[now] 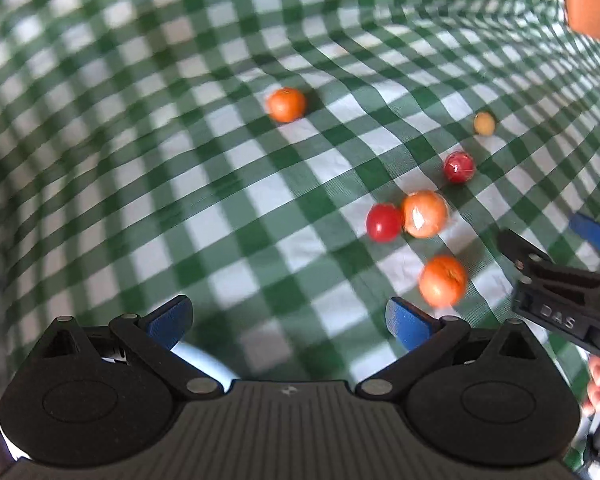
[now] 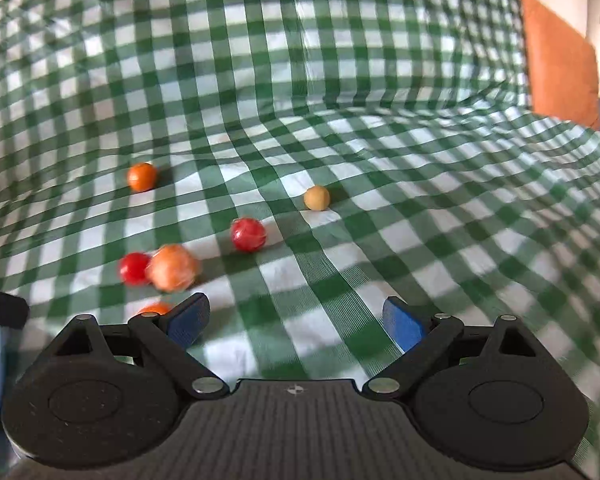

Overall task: Organize fruits
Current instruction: 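Grasp a red cherry tomato with the left tool while the right tool grasps another, then carry both red tomatoes over the blue plate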

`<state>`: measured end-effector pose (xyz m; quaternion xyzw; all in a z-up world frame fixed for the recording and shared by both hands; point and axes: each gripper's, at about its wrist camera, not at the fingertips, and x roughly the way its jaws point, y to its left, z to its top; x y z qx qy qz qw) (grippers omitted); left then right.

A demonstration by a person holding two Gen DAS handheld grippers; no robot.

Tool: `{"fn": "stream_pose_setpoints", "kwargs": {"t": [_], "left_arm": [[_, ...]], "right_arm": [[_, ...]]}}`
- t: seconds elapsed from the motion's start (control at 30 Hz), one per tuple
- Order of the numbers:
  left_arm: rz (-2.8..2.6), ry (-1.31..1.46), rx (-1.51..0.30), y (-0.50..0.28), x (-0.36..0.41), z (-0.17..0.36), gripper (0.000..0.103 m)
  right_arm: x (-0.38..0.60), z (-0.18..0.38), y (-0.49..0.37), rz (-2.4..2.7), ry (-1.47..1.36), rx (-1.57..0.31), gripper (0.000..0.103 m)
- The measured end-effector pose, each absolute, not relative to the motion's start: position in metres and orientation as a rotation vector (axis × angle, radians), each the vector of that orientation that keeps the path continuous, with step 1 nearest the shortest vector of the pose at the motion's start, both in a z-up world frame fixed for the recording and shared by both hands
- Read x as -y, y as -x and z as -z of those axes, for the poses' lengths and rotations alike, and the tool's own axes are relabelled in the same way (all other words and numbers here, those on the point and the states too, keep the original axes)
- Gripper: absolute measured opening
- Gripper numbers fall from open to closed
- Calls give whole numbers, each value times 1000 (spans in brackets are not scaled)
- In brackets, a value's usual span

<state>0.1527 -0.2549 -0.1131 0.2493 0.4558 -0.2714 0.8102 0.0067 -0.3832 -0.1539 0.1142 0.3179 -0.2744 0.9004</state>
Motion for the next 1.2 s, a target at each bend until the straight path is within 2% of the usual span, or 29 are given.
{"fn": "stream_pose_setpoints", "kwargs": {"t": [0.27,0.47,0.5,0.53,0.57,0.6,0.63,0.87,1.07,1.2], "left_arm": [[731,-584,-1005,-187,296,158,103],[805,-584,-961,-192,311,166,101],[817,-584,-949,-191,312,166,86],[823,-586,-941,-191,315,165,76],[851,-566,-948,-189,314,162,56],[855,-550,-944,-188,313,159,32],[863,-552,-936,-186,313,156,30],[826,-575,-896,-172,301,142,30],[629,-543,-950,-154,268,102,30],[606,-473,-952,-126,228,66,30]], "right_arm": [[413,191,-88,510,-155,-668,90],[427,201,-100,517,-187,-656,88],[427,201,-98,523,-177,-652,88],[428,202,-98,522,-176,-648,85],[429,202,-97,514,-181,-644,65],[425,199,-94,498,-186,-635,50],[423,198,-94,481,-179,-628,33],[415,196,-90,522,-128,-598,32],[422,185,-74,621,-122,-542,32],[415,157,-45,633,-126,-513,32]]}}
